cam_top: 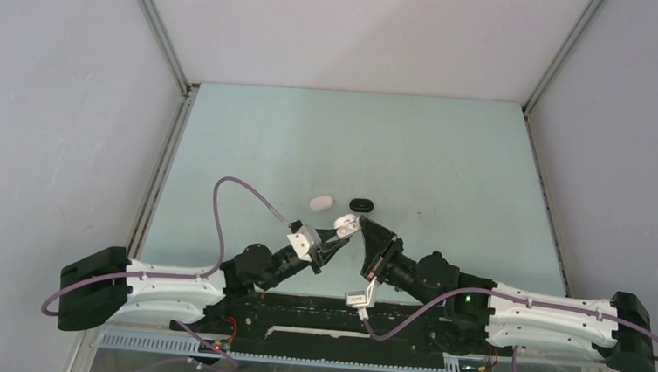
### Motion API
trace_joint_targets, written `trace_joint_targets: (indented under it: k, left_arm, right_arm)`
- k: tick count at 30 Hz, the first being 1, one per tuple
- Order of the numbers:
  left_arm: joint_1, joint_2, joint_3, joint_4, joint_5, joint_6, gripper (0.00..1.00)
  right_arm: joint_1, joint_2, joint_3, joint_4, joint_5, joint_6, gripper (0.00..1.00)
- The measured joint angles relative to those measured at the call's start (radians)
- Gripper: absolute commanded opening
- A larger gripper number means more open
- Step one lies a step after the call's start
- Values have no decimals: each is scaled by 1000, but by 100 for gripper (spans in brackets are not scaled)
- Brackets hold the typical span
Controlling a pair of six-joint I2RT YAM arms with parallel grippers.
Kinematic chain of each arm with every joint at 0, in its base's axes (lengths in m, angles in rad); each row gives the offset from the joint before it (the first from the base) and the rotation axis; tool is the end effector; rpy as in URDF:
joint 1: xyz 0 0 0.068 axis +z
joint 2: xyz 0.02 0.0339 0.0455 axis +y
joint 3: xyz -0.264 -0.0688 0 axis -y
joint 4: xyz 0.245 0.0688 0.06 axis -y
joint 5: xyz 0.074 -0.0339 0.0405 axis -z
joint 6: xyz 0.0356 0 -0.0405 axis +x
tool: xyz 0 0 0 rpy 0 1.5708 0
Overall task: Insert the wireless bluetooth earbuds into the charging case
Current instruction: Place the earbud in the charging case.
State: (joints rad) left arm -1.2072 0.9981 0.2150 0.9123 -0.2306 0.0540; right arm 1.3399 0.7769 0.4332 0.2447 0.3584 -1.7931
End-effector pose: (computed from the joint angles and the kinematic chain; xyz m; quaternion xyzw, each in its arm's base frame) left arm 0.0790 -0.1846 0.2191 0.3168 0.5805 -0.3432 0.6670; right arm 0.0555 0.1816 0.2619 -0.7288 0.1228 -0.2771 0.6139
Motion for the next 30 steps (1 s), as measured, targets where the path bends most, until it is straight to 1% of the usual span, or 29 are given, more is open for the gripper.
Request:
trace_joint_targets:
  k: [12, 22, 30]
  left_arm:
    - [-2, 0, -6, 35, 78, -5, 0]
    - [-2, 0, -20, 74, 82, -27, 0]
    - [-2, 0, -24, 73, 85, -31, 0]
  right_arm:
    - [0, 1, -13, 23, -11, -22, 0]
    - [0, 1, -42, 28, -21, -48, 0]
    - [-1, -1, -63, 44, -30, -70, 0]
